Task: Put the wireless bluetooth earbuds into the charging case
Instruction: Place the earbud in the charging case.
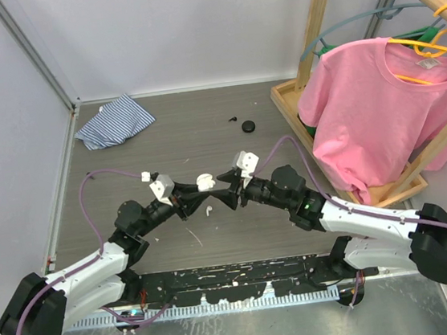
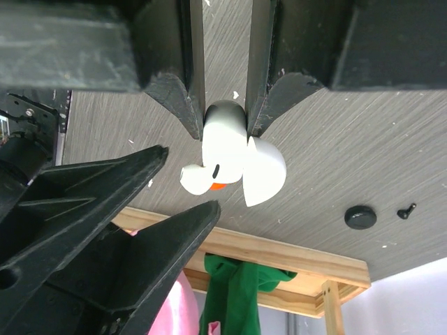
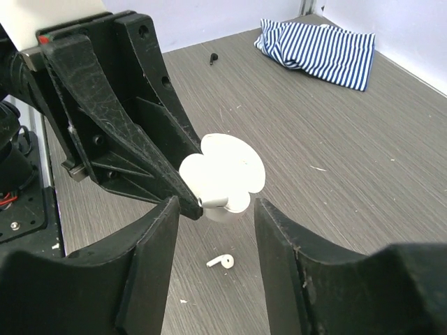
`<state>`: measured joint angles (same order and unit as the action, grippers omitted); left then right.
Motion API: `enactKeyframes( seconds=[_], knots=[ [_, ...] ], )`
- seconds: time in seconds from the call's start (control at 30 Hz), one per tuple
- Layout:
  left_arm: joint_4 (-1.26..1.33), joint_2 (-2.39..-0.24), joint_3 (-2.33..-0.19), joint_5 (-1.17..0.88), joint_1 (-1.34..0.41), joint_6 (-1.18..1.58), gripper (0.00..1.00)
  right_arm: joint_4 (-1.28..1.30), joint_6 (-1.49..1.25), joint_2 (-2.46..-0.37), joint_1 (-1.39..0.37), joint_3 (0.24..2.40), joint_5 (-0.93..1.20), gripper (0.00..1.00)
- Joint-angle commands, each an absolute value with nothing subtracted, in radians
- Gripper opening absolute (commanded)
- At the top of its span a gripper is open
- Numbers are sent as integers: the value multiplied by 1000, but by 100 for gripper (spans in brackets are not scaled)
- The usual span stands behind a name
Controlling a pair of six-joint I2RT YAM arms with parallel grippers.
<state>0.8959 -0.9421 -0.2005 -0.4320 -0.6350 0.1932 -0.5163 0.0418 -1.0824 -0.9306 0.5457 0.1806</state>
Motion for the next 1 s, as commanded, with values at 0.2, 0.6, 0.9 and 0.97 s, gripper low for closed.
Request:
enactKeyframes(
  seconds=[0.2, 0.6, 0.9, 0.97],
  knots=[
    [888, -924, -226, -326, -635, 175, 0, -532, -12, -1024, -937, 588, 73, 58],
    [889, -924, -226, -334, -635, 173, 0, -600, -92, -1105, -937, 597, 73, 57],
    [902, -922, -225, -363, -635, 173, 0, -679, -145, -1161, -937, 596, 34, 55],
    [902, -916, -224, -366, -635, 173, 0, -680, -146, -1161, -937, 596, 15, 53]
  ],
)
